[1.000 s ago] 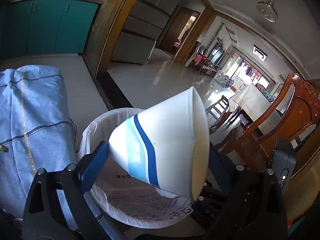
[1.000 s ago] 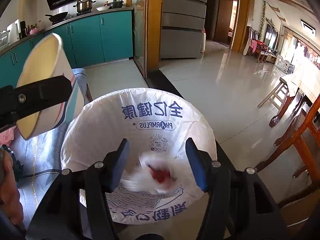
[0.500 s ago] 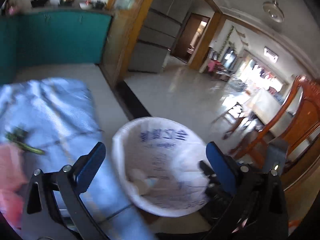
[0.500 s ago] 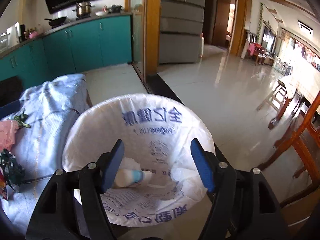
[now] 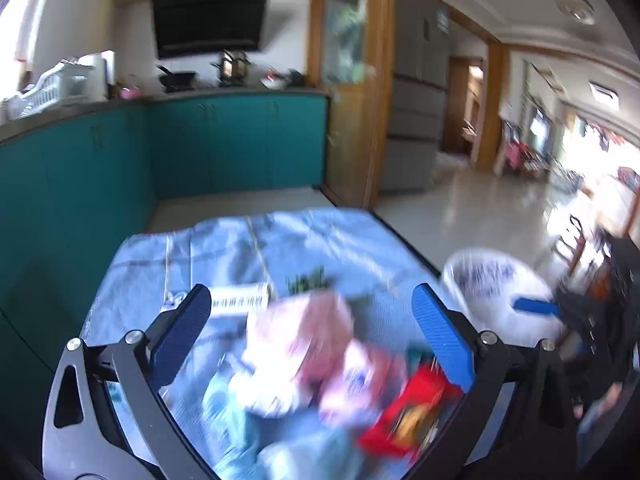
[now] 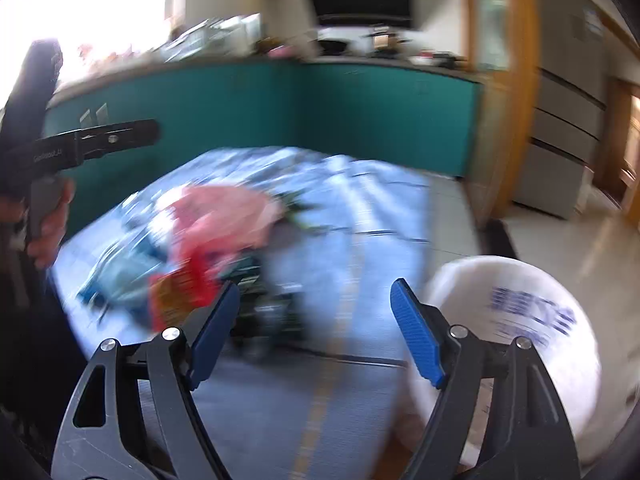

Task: Collect trash
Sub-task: 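Grasp the green foil bag with the right tool while the left tool returns over the table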

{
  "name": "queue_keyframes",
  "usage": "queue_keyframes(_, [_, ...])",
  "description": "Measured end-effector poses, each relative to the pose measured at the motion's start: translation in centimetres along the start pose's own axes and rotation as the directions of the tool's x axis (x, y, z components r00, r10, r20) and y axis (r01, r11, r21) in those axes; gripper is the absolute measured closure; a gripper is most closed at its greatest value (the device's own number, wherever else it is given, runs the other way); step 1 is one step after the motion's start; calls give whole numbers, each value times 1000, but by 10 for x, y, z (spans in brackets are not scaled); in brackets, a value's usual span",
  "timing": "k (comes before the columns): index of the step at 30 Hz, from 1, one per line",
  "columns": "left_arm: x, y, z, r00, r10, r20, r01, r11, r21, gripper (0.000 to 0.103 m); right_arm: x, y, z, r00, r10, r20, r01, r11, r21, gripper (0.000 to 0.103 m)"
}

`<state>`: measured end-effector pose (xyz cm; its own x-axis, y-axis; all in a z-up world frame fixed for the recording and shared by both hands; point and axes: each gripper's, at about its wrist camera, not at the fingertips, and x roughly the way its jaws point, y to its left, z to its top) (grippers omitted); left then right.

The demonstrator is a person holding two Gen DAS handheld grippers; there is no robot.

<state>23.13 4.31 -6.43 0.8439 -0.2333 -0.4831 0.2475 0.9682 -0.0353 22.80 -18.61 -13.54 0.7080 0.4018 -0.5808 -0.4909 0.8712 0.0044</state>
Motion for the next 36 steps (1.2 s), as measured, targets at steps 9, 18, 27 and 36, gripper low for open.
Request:
queue_keyframes(9, [-16, 19, -71, 982, -100, -162, 136, 965, 224, 3, 29, 50, -4, 987, 105, -121, -124, 979, -160, 26])
queue_keyframes(18, [17, 17, -89, 950, -62, -305, 132, 968, 214, 16, 60, 30, 9, 995, -18, -97, 16, 1000, -18, 26])
queue_keyframes(27, [43, 11, -95, 937, 2, -350, 67, 981, 185, 45, 66, 26, 11, 996, -25, -84, 26, 1000, 5, 26])
queue_keyframes(36, [47, 11, -91, 944, 79, -319, -19, 982, 189, 38, 64, 30, 11, 996, -27, -80, 27, 1000, -9, 26])
